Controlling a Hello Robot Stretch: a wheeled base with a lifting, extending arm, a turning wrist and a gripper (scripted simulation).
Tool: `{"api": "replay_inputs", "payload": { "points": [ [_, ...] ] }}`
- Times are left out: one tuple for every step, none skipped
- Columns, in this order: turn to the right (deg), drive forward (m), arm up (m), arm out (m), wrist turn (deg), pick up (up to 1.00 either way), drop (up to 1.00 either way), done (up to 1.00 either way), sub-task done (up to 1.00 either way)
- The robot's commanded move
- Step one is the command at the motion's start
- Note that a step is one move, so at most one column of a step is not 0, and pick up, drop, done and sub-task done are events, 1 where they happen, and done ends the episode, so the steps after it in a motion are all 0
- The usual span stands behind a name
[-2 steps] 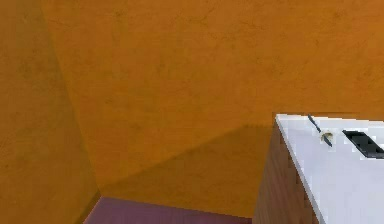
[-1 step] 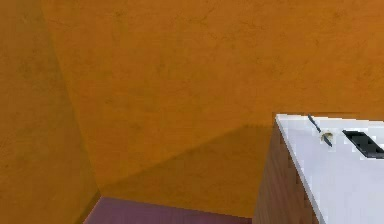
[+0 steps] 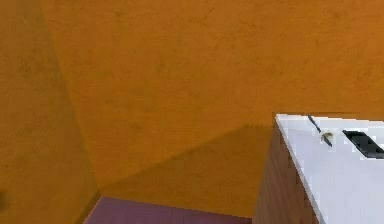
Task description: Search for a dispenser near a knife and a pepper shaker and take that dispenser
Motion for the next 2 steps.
{"api": "replay_inputs", "payload": {
  "points": [
    [0.0, 0.0, 0.0, 0.36, 0.0, 0.0, 0.0, 0.0, 0.0],
    [0.0, 0.0, 0.0, 0.0, 45.0, 0.0, 0.0, 0.0, 0.0]
  ]
}}
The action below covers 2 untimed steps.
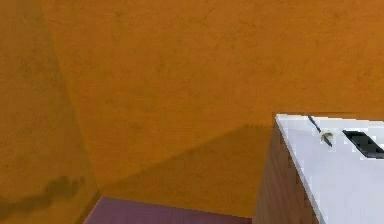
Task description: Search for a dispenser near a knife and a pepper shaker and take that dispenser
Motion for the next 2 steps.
{"api": "replay_inputs", "payload": {
  "points": [
    [0.0, 0.0, 0.0, 0.0, 45.0, 0.0, 0.0, 0.0, 0.0],
    [0.0, 0.0, 0.0, 0.0, 45.0, 0.0, 0.0, 0.0, 0.0]
  ]
}}
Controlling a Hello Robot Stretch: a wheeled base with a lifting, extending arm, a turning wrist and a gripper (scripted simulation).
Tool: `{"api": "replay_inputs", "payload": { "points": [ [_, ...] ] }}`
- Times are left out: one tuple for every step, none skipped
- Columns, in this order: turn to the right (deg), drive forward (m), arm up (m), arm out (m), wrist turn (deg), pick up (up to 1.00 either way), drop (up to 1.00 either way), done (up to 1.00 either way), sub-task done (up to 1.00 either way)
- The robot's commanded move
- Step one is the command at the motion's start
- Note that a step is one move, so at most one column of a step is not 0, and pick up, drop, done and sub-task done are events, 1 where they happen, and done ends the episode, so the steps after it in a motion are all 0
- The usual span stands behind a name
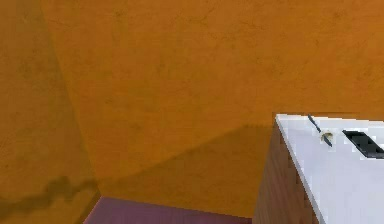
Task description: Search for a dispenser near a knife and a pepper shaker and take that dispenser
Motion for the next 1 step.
{"api": "replay_inputs", "payload": {
  "points": [
    [0.0, 0.0, 0.0, 0.0, 45.0, 0.0, 0.0, 0.0, 0.0]
  ]
}}
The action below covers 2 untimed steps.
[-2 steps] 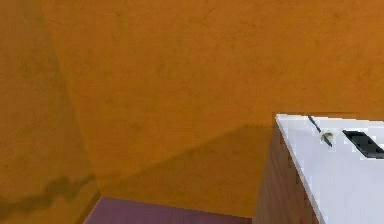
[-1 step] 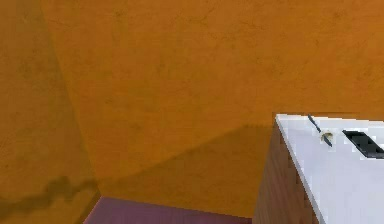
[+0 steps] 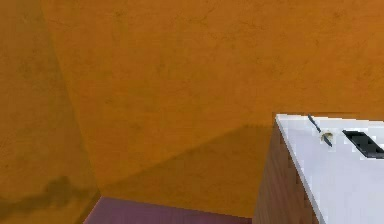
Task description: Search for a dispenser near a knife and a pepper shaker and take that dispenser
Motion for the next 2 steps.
{"api": "replay_inputs", "payload": {
  "points": [
    [0.0, 0.0, 0.0, 0.0, 3.0, 0.0, 0.0, 0.0, 0.0],
    [0.0, 0.0, 0.0, 0.0, 0.0, 1.0, 0.0, 0.0, 0.0]
  ]
}}
